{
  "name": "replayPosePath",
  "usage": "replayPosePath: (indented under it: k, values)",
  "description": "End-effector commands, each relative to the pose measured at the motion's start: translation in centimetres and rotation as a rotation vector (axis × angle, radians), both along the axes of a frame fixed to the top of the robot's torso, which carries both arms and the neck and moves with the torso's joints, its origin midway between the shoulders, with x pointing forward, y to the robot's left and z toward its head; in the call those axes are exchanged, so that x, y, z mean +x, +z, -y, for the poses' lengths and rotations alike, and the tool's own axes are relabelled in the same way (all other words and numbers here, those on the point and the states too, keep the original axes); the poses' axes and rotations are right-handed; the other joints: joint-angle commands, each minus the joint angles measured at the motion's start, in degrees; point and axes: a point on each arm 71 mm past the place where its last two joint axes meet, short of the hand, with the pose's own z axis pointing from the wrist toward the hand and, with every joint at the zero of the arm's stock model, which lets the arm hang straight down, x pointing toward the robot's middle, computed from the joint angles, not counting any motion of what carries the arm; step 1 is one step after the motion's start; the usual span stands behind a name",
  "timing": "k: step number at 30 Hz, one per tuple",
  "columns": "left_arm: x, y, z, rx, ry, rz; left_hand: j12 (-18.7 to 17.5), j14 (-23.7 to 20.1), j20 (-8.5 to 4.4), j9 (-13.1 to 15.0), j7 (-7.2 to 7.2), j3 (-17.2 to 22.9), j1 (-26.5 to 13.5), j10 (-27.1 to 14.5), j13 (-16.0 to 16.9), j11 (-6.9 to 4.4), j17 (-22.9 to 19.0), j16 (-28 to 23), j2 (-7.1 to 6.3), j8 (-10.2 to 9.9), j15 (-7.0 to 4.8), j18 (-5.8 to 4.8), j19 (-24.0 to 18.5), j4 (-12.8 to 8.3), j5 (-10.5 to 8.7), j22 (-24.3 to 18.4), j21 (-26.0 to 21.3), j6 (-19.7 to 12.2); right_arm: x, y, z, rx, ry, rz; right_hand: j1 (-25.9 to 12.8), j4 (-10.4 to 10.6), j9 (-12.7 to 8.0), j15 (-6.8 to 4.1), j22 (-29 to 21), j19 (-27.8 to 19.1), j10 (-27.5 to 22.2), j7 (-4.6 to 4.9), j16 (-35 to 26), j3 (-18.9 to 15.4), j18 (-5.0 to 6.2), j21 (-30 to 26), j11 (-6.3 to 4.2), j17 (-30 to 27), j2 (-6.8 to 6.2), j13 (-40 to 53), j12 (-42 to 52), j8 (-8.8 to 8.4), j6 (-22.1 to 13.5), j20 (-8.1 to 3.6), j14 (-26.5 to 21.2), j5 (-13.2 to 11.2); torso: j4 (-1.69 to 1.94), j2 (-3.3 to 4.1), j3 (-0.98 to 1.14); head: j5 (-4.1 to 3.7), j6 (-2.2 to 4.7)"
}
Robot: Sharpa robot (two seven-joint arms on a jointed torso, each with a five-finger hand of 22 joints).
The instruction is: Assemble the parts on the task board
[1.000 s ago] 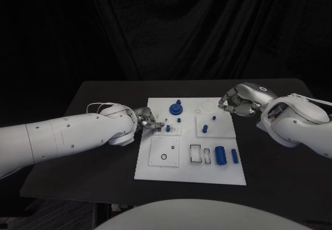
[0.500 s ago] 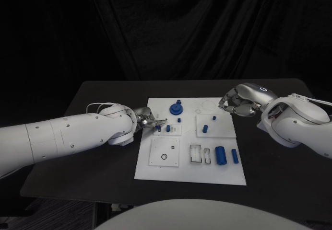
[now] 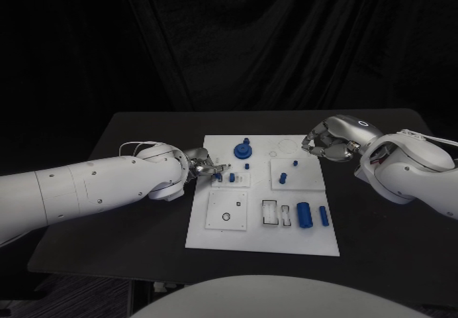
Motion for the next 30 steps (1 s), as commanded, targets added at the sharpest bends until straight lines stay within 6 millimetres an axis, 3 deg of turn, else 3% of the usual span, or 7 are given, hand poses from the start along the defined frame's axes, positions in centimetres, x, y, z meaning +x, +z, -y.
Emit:
replayPosePath:
  k: [1, 11, 30]
  values:
    - [-0.67, -1.17, -0.07, 0.026, -0.019, -0.062, -0.03, 6.05, 0.28, 1.23, 0.09, -0.04, 0.98, 5.93, 15.09, 0.43, 15.06, 0.37, -0.06, -0.21, 0.36, 0.59, -0.13, -0.20, 0.83, 10.81, -0.33, -0.19, 0.00, -0.19, 0.10, -0.008, -0.016, -0.012, 0.49, 0.07, -0.07, 0.01, 11.60, 1.36, 3.82, 0.22, -0.32, 0.29, -0.05, -0.38, 0.00, 10.68, 0.13, 12.50, -0.33, -0.25, 0.15, 0.01, 4.96, 0.19, -0.02, 0.02, 0.01, -0.02, 0.00]
    - [-0.77, -1.25, -0.06, 0.028, -0.023, -0.068, -0.03, 6.05, 0.18, 1.26, -0.01, 1.76, 5.37, 5.93, 15.09, 0.31, 15.06, 0.37, -1.18, -0.40, 0.26, 0.60, -0.10, -0.34, 5.91, 10.83, -0.44, -0.41, 0.01, -0.21, 0.12, -0.009, -0.017, -0.014, 0.56, 0.04, -0.09, 0.02, 11.61, 1.38, 3.80, 0.25, -0.31, 0.35, -0.06, -0.34, 0.01, 10.68, 0.12, 12.48, -0.35, -0.30, 0.07, 0.01, 4.96, 0.25, 0.02, 0.05, 0.02, 0.03, 0.00]
    - [-1.07, -1.39, -0.07, 0.024, -0.024, -0.071, -0.03, 6.05, 0.11, 1.30, -0.12, 3.46, 8.12, 5.93, 15.09, 0.21, 15.06, 0.37, -1.69, -0.35, 0.17, 0.58, -0.03, -0.53, 7.40, 10.85, -0.42, -0.46, 0.03, -0.29, 0.18, -0.013, -0.021, -0.019, 0.56, 0.04, -0.09, 0.02, 11.61, 1.38, 3.80, 0.25, -0.31, 0.35, -0.06, -0.34, 0.01, 10.68, 0.12, 12.48, -0.35, -0.30, 0.07, 0.01, 4.96, 0.25, 0.04, -0.07, 0.03, 0.07, 0.00]
